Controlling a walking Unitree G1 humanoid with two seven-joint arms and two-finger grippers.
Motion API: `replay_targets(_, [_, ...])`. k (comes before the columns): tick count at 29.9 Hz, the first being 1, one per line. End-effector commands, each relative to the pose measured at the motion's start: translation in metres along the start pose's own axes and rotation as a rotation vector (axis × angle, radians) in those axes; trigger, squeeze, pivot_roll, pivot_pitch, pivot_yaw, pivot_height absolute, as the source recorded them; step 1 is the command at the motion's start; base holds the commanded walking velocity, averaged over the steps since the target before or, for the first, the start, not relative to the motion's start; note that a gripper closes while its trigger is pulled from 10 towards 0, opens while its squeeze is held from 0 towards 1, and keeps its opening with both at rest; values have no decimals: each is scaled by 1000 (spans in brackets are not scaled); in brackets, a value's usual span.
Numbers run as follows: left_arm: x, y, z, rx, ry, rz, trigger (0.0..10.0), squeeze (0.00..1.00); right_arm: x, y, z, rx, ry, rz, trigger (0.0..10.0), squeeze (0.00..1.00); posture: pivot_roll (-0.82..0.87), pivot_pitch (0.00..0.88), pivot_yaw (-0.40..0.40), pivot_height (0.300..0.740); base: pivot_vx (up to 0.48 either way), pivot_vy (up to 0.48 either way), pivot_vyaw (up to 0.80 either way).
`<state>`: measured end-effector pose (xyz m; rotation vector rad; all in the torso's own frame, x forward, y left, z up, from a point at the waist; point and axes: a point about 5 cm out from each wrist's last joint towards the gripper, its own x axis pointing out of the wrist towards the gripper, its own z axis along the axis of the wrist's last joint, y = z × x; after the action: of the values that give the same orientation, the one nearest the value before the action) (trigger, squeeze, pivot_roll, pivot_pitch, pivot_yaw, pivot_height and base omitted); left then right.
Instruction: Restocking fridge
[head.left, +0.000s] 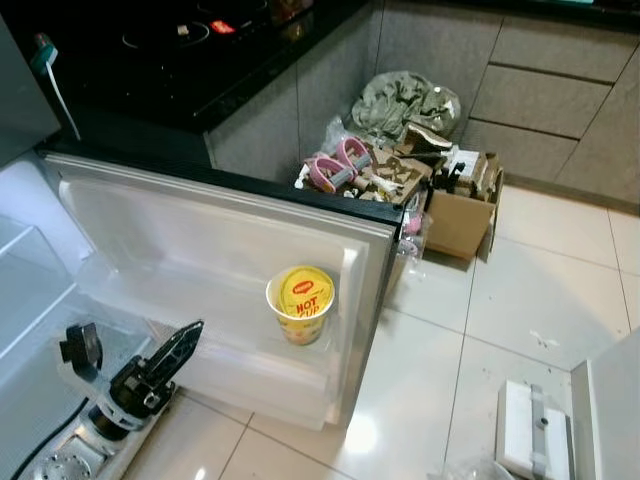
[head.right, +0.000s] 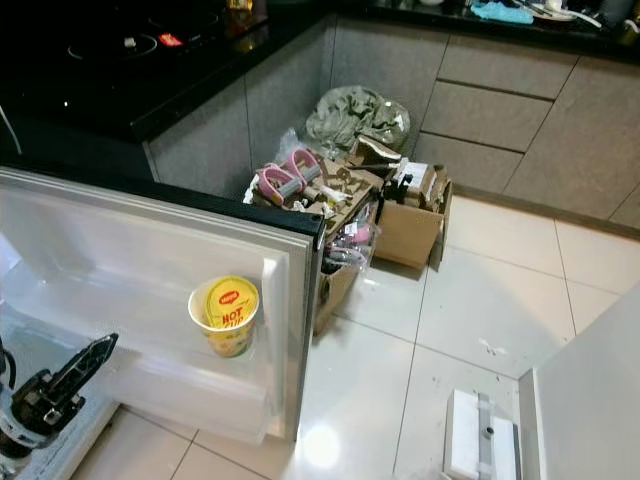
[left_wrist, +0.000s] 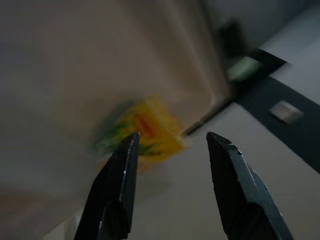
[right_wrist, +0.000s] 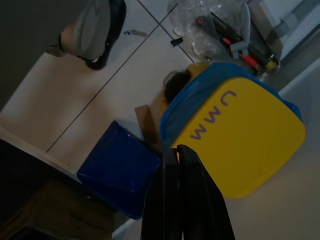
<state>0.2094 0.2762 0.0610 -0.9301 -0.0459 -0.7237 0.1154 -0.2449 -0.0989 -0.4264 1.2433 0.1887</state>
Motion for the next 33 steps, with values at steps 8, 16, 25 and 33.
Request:
replay_targets(8, [-43, 33, -70, -109, 112, 459, 10000, 0, -2, -7, -8, -7, 30, -54, 10000, 0, -60, 87, -20, 740, 0, 0, 0])
replay_targets(16, [-70, 45, -110, -85, 224, 876, 10000, 0, -1, -7, -4, -9, 22, -62, 10000, 0, -51, 81, -23, 740, 0, 0, 0])
replay_targets(25, [-92, 50, -115, -4, 316, 1137, 10000, 0, 0, -7, 2, -15, 6, -70, 10000, 0, -51, 87, -28, 740, 0, 0, 0])
replay_targets(33, [-89, 51, -123, 26, 371, 1202, 10000, 0, -1, -9, 0, -20, 12, -74, 10000, 0, -49, 91, -33, 740, 0, 0, 0])
